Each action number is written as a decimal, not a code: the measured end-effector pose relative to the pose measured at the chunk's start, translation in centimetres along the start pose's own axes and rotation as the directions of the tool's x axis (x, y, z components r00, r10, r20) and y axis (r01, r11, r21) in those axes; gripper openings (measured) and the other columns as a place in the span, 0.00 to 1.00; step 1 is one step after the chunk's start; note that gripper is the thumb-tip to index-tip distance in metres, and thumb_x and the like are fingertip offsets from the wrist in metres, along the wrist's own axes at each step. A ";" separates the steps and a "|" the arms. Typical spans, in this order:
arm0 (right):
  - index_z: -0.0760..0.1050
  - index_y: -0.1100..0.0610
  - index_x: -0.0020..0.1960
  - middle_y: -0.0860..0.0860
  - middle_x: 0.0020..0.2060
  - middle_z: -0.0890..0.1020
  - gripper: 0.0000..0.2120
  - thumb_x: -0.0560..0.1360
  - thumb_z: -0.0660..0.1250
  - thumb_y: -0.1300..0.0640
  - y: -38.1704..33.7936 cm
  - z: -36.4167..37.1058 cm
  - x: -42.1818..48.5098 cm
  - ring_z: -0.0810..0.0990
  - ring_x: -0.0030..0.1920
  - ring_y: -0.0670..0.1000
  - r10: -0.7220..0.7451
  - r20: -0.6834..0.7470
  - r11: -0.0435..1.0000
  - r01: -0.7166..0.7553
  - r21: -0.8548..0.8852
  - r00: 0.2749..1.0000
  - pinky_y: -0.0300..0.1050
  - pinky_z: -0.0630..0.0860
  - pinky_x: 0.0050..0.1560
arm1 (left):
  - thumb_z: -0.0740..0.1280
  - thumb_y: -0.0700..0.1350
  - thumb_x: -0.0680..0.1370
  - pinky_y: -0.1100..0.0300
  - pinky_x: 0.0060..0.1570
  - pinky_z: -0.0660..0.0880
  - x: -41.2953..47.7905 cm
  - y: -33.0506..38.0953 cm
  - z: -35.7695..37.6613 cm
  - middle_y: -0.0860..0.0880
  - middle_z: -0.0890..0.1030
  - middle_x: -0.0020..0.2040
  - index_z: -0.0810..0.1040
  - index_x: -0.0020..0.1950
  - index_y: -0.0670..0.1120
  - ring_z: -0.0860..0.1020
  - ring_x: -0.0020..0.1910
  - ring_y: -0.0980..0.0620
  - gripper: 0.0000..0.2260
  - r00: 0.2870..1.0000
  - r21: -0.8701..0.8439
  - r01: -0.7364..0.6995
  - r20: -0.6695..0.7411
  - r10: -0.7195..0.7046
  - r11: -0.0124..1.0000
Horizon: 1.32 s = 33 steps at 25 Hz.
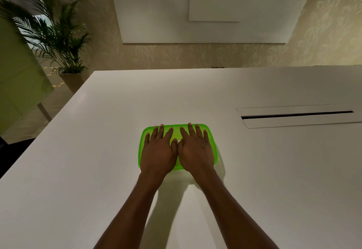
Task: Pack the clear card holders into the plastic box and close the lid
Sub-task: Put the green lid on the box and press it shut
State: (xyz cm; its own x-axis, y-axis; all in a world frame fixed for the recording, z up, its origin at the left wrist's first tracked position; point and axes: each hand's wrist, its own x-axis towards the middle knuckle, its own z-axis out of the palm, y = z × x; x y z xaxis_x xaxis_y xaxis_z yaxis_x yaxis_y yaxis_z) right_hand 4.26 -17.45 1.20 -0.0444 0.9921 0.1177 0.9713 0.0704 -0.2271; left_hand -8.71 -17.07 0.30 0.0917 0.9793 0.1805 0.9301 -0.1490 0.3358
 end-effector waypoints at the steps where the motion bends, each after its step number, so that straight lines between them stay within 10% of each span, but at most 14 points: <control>1: 0.56 0.50 0.83 0.54 0.83 0.54 0.27 0.85 0.50 0.47 -0.1 0.2 0.6 0.49 0.83 0.57 0.002 -0.005 1.000 -0.002 0.000 1.000 0.58 0.47 0.82 | 0.53 0.53 0.86 0.47 0.83 0.48 0.7 -0.2 0.1 0.46 0.57 0.85 0.62 0.83 0.53 0.53 0.85 0.47 0.24 1.000 -0.005 -0.003 -0.004 0.003 1.000; 33: 0.58 0.51 0.82 0.54 0.82 0.57 0.25 0.85 0.50 0.51 -0.2 1.1 10.9 0.52 0.83 0.57 -0.045 0.012 0.999 0.045 -0.009 0.999 0.59 0.50 0.81 | 0.54 0.50 0.87 0.43 0.81 0.50 10.8 -2.8 0.1 0.43 0.57 0.85 0.61 0.83 0.50 0.53 0.84 0.44 0.23 0.997 0.006 0.014 0.074 -0.015 1.000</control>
State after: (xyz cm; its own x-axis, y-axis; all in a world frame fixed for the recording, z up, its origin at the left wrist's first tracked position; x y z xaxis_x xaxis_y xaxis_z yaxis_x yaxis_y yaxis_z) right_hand 3.34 -6.54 1.50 -0.0911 0.9891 0.1160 0.9704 0.1144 -0.2128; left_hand -10.28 -6.02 1.20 0.1040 0.9888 0.1071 0.9334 -0.1342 0.3327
